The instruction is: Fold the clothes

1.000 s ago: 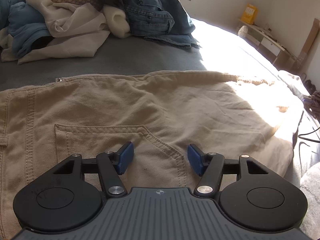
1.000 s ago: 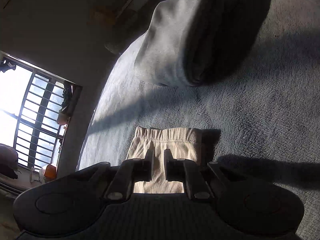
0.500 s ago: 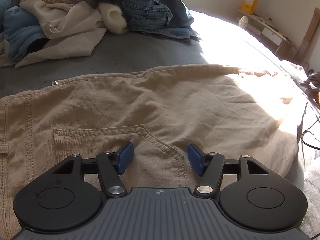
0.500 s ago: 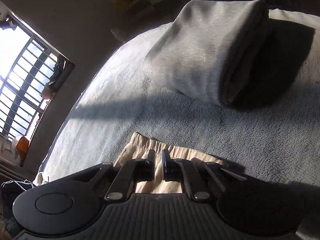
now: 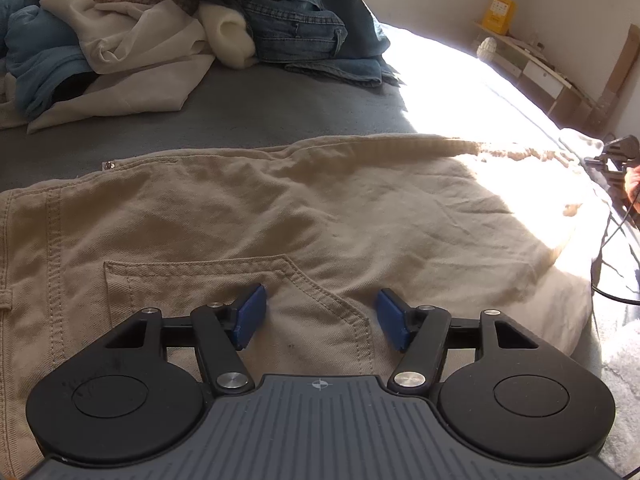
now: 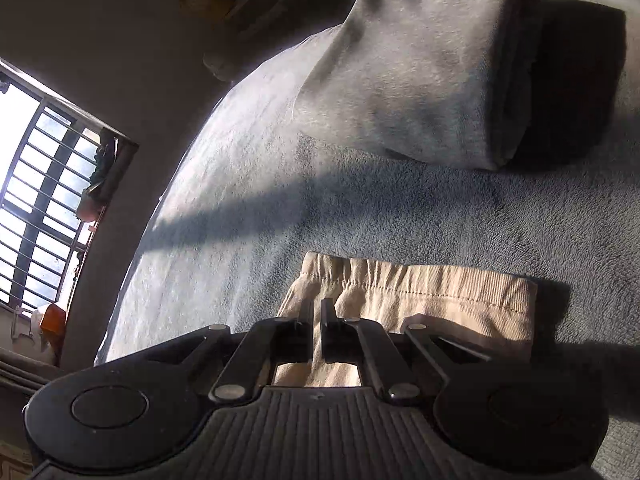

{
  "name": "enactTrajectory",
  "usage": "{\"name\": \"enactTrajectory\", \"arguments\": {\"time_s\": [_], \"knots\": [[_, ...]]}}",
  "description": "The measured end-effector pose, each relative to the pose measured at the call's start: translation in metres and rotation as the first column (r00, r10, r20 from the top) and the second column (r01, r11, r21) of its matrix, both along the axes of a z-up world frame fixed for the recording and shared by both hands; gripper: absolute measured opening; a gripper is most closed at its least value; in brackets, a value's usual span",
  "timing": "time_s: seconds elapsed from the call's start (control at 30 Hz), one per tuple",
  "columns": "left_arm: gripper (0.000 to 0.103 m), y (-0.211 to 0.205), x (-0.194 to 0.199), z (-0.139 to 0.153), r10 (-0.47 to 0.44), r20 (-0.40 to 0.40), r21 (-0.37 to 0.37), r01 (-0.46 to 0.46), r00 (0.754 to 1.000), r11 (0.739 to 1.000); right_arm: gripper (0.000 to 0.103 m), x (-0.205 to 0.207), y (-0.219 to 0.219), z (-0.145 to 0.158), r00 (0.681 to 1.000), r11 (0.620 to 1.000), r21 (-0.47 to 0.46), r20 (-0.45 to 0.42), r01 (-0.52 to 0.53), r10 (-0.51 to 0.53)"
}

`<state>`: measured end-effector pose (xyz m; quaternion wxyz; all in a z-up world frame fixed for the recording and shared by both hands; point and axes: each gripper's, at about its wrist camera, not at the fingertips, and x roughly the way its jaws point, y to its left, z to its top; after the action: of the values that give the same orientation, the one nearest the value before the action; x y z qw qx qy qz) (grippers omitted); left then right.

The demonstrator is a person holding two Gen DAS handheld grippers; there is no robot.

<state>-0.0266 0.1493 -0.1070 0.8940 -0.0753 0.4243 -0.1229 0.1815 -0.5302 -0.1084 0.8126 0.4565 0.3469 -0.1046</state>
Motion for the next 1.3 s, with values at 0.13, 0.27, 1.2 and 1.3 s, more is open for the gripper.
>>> {"name": "enactTrajectory", "arguments": {"time_s": [0.13, 0.27, 1.2, 1.3], "knots": [[0.062, 0.002, -0.002, -0.002, 0.007, 0.020, -0.021, -0.007, 1.000, 1.000, 0.012, -0.005, 0.087, 0.001, 0.953, 0.936, 0.195, -0.011, -0.294, 0.302], [0.063, 0.006, -0.005, -0.003, 0.019, 0.030, -0.050, -0.018, 0.999, 0.999, 0.017, -0.007, 0.171, -0.028, 0.856, 0.822, 0.324, -0.064, -0.468, 0.512], [0.062, 0.042, 0.036, 0.005, 0.245, 0.197, -0.021, -0.246, 0.949, 0.969, 0.029, -0.115, 0.230, -0.055, 0.936, 0.818, 0.481, 0.017, -0.316, 0.352], [0.062, 0.045, 0.037, 0.006, 0.239, 0.203, 0.009, -0.246, 0.949, 0.969, 0.029, -0.115, 0.229, -0.062, 0.938, 0.812, 0.496, 0.016, -0.307, 0.345]]}}
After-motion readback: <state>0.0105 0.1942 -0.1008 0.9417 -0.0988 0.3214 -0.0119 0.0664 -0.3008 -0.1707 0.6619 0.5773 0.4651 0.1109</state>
